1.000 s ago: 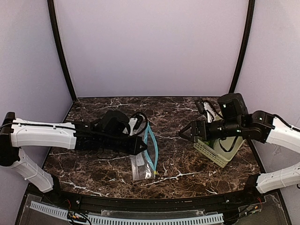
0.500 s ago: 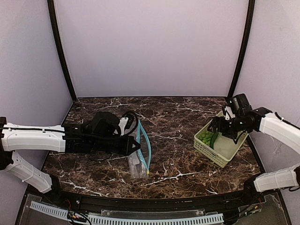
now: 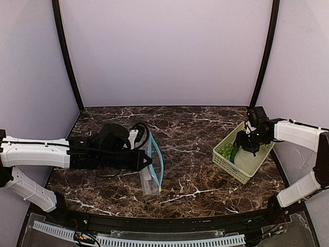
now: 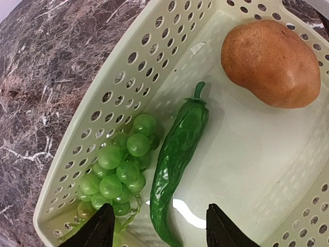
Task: Place the food in the zip-top bag and seal the zipper
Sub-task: Pick up the fake vegetable from the bin.
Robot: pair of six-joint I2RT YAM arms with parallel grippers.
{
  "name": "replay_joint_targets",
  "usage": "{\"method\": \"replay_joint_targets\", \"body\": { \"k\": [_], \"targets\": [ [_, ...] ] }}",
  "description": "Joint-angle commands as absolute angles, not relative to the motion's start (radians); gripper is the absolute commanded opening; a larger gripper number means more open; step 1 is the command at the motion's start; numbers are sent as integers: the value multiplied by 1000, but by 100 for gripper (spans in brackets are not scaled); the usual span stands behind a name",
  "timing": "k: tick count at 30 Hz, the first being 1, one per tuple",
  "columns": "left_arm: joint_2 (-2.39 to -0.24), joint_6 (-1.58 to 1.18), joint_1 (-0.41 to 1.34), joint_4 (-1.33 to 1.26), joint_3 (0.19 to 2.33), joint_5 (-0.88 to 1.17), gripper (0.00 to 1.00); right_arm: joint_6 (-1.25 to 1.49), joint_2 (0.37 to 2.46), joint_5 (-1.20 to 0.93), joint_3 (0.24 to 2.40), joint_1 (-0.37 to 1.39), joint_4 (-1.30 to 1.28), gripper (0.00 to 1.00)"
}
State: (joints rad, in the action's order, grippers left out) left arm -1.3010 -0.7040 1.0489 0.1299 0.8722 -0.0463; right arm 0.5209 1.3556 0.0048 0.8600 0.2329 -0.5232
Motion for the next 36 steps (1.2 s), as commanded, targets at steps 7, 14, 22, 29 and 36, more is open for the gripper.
{"method": "replay_joint_targets", "body": {
  "k": [7, 14, 22, 29, 36],
  "targets": [
    [-1283, -711, 1045, 149, 856, -49, 1, 531, 1510, 4, 867, 189, -385, 48],
    [-1269, -715, 1044, 156, 845, -55, 1, 547, 1577, 4, 878, 183, -341, 44],
    [-1248, -718, 1044, 168, 834, -64, 1, 536, 1656, 16, 905, 183, -317, 40],
    [-1234, -724, 1043, 169, 823, -64, 1, 538, 1683, 44, 908, 181, -317, 29],
    [-1222, -724, 1044, 179, 821, -70, 1, 543, 1673, 54, 900, 179, -320, 16]
  ]
}}
